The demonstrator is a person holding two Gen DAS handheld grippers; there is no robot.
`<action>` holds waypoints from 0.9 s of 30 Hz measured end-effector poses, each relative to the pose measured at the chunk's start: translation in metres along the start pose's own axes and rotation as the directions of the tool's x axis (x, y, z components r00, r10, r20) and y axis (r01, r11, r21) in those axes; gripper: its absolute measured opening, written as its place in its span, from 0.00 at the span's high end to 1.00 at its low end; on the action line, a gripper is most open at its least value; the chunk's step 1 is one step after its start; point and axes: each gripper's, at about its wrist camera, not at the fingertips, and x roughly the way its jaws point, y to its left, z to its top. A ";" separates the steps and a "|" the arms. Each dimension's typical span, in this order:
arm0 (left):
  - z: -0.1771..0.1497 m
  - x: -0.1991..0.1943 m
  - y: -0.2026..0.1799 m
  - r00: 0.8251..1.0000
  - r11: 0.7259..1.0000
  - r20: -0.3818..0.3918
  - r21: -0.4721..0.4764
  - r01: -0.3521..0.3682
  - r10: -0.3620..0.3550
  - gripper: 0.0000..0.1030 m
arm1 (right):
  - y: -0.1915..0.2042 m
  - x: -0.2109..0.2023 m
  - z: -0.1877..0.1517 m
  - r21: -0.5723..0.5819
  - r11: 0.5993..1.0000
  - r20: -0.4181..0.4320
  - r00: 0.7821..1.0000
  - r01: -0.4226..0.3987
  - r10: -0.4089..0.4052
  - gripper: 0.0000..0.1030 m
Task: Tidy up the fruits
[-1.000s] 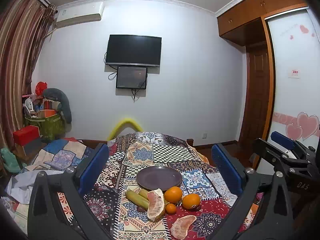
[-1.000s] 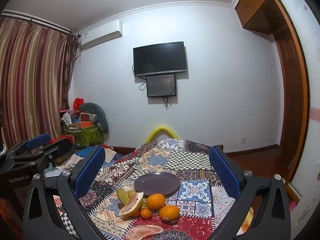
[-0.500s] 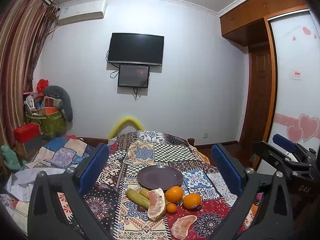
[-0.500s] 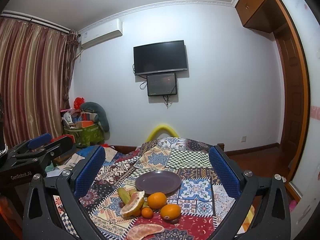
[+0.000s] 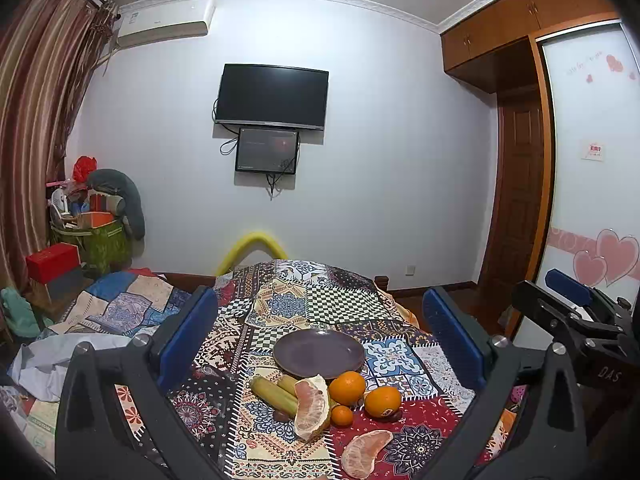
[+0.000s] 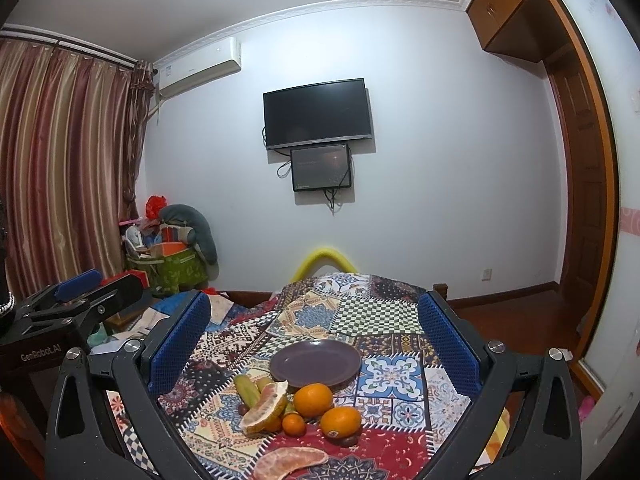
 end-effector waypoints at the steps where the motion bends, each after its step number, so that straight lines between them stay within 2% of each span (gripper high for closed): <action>1: 0.000 0.000 0.000 1.000 1.000 0.000 -0.001 0.000 0.000 0.00 | -0.001 0.000 -0.001 0.000 1.000 0.000 1.000 -0.001 0.001 0.00; 27: 0.000 0.003 0.002 1.000 1.000 -0.008 -0.002 0.002 -0.002 0.00 | -0.001 0.005 -0.003 -0.003 1.000 -0.015 1.000 -0.013 0.013 0.00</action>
